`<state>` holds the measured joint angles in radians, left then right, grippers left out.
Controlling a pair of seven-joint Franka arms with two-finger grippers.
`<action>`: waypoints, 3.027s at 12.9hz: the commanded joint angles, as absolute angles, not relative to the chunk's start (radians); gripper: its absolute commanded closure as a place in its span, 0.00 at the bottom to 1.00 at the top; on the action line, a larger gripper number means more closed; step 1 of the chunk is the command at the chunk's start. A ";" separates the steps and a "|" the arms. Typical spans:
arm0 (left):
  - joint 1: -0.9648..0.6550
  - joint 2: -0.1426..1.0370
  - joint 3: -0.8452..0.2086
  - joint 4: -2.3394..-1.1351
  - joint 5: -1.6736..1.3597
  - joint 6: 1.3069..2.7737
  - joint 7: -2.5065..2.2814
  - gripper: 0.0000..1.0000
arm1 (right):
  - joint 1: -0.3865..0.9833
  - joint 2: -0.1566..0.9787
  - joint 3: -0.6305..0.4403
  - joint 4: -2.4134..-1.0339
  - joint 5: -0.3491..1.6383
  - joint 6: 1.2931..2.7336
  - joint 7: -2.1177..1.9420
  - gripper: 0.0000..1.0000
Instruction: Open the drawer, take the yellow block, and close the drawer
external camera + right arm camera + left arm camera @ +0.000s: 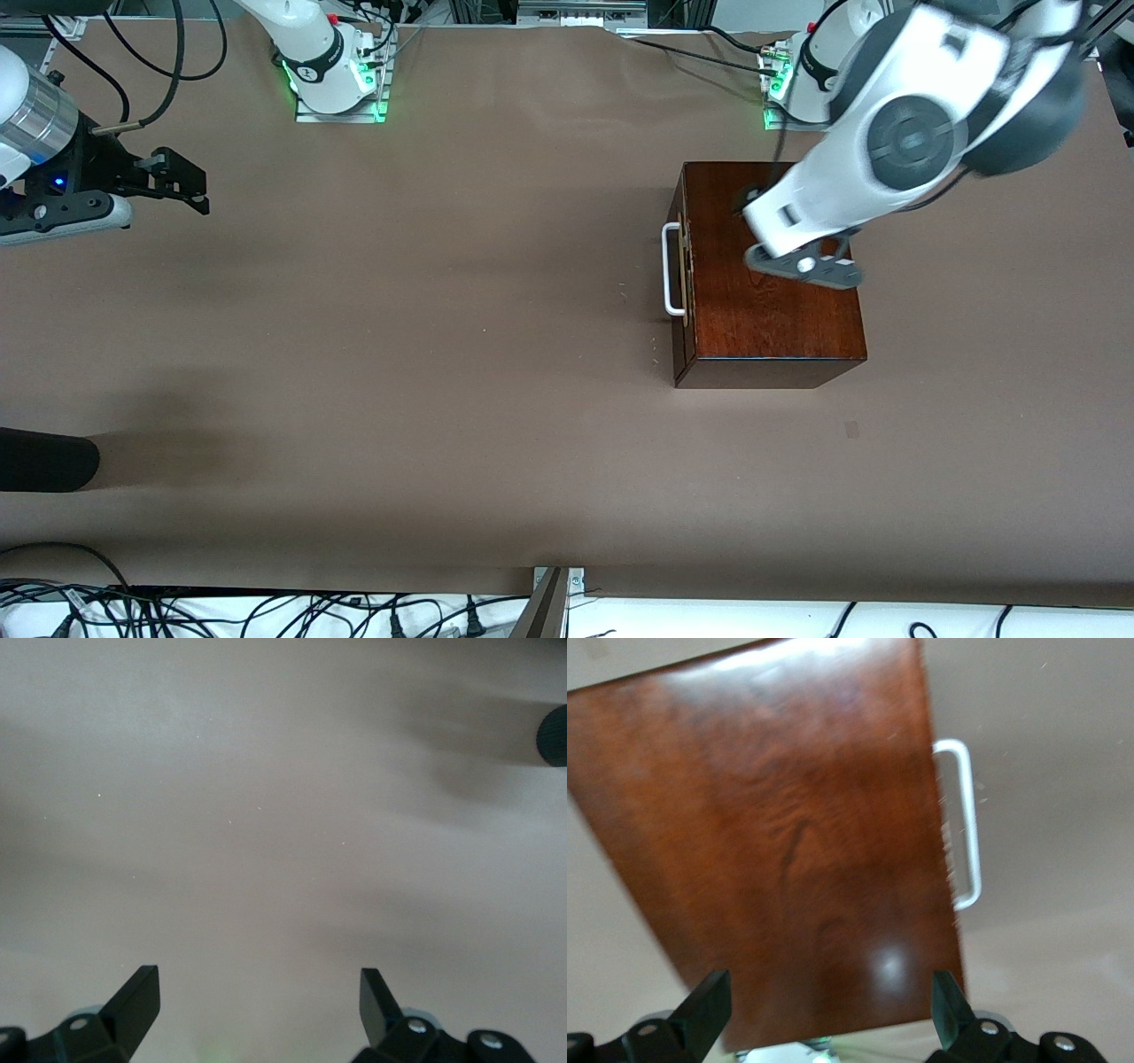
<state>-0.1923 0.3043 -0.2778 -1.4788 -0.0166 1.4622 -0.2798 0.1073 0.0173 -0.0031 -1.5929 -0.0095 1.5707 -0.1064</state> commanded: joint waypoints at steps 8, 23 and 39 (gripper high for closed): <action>-0.457 0.521 -0.271 -1.433 0.122 1.661 -0.690 0.00 | 0.106 0.014 0.003 -1.577 -0.012 1.549 -0.092 0.00; -0.535 0.650 -0.252 -1.486 0.353 1.703 -0.833 0.00 | 0.104 -0.006 0.002 -1.577 -0.020 1.545 -0.089 0.00; -0.598 0.693 -0.267 -1.463 0.238 2.006 -0.902 0.00 | 0.104 -0.037 0.014 -1.511 -0.014 1.493 -0.049 0.00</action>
<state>-0.5707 0.6766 -0.2651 -1.4736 0.2802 1.9288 -0.8923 0.1078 -0.0130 0.0112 -1.5663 -0.0098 1.5240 -0.0784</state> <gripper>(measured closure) 0.000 0.000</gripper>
